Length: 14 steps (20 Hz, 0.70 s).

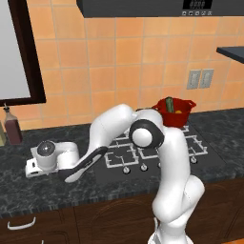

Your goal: Put the cucumber and lemon in the pot. Retrieve the spatula and lightly stir the vegetables in the pot.

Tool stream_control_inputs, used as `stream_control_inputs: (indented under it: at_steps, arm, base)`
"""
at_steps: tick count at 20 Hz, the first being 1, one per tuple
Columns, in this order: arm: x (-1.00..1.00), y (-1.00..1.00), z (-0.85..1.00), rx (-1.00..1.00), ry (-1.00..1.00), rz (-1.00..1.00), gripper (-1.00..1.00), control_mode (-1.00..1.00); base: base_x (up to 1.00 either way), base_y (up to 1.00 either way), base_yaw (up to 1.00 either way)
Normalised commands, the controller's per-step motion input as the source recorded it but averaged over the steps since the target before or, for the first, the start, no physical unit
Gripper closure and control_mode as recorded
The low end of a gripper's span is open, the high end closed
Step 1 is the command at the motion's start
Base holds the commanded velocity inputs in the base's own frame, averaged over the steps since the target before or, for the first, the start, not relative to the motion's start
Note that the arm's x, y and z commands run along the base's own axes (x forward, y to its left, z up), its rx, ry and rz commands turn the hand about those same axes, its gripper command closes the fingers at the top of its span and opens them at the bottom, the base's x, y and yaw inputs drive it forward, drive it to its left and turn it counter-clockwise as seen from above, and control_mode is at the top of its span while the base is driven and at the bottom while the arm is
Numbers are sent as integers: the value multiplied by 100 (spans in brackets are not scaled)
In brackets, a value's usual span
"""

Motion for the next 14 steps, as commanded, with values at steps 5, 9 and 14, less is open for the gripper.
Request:
stream_control_inputs:
  at_steps: [5,9,14]
  arm:
    - [18,2,-9,0,0,0,-100,-100]
    - [-4,25,-9,0,-1,0,100,-100]
    - [-17,2,0,0,-8,0,100,-100]
  base:
    - [0,0,0]
    - [0,0,0]
    - [0,0,0]
